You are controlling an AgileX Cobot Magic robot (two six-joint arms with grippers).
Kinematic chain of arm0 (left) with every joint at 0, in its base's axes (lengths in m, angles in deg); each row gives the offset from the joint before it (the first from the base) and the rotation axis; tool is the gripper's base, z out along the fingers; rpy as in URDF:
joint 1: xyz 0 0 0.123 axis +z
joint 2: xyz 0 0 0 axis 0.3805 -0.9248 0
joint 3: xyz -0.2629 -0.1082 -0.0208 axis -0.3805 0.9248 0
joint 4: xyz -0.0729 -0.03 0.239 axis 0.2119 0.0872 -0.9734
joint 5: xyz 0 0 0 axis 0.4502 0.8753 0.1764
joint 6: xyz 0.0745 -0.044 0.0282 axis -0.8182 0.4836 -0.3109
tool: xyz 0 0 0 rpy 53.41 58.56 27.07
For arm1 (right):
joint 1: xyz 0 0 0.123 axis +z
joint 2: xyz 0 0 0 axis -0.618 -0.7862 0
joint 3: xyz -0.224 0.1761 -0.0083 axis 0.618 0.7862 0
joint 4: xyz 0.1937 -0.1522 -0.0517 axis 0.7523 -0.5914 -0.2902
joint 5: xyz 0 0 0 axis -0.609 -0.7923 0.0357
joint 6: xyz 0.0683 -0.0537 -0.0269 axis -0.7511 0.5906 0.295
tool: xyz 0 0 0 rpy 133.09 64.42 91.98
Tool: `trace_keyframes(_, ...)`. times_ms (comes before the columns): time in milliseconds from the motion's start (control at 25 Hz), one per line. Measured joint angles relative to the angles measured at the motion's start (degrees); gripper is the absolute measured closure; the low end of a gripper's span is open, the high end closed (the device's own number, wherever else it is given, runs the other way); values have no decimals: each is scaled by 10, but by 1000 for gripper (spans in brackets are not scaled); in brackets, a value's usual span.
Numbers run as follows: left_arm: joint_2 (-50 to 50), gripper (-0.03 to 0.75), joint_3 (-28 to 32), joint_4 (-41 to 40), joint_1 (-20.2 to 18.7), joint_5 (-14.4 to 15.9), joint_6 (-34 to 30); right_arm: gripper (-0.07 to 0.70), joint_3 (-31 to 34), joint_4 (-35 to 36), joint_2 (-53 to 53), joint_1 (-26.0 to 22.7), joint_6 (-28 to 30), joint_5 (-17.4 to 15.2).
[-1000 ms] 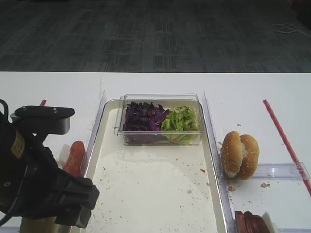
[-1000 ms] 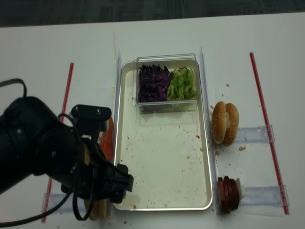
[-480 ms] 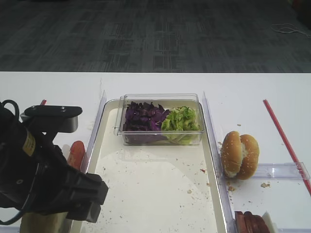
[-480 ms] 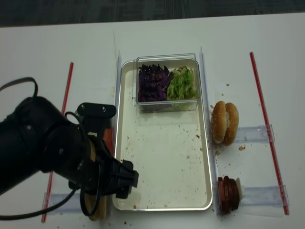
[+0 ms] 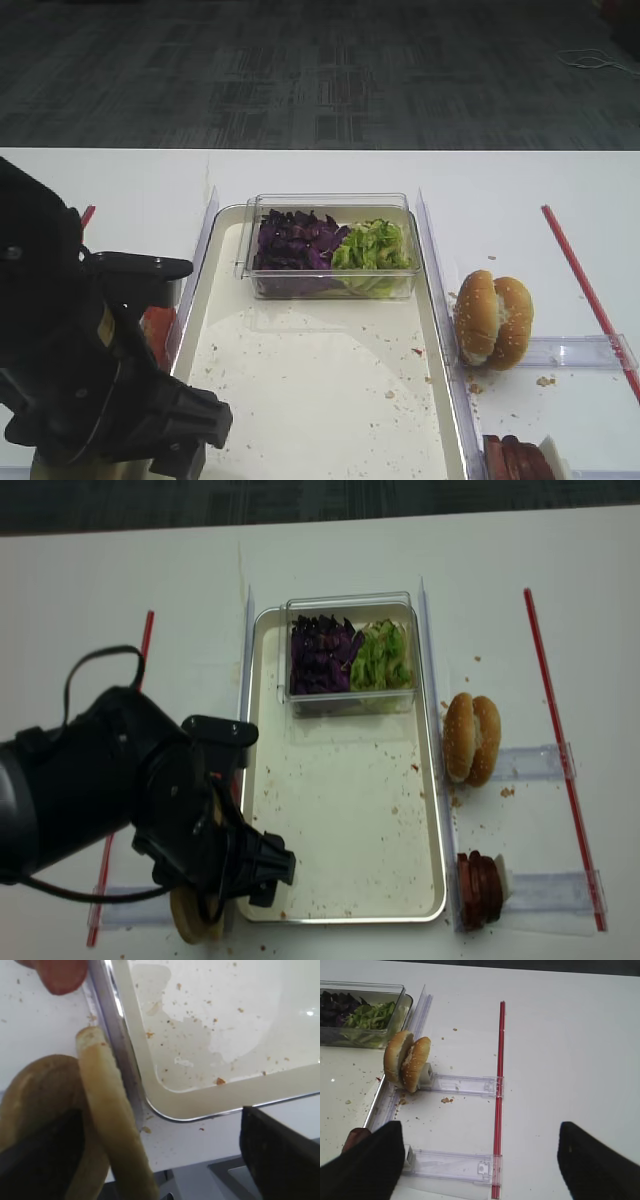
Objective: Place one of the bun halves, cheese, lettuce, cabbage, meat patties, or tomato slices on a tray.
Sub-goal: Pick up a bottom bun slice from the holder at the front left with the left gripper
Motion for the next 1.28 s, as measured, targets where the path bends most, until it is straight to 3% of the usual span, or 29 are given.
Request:
trace_keyframes(320,-10,128,-4,-1,0,-4,0,-18,0,0,0,0,0,0)
trace_keyframes(1000,-10,527,-4,-39,0,11,13,-18,0,0,0,0,0,0)
trace_keyframes(1280,-10,601,-4,-46,0,14,14,-18,0,0,0,0,0,0)
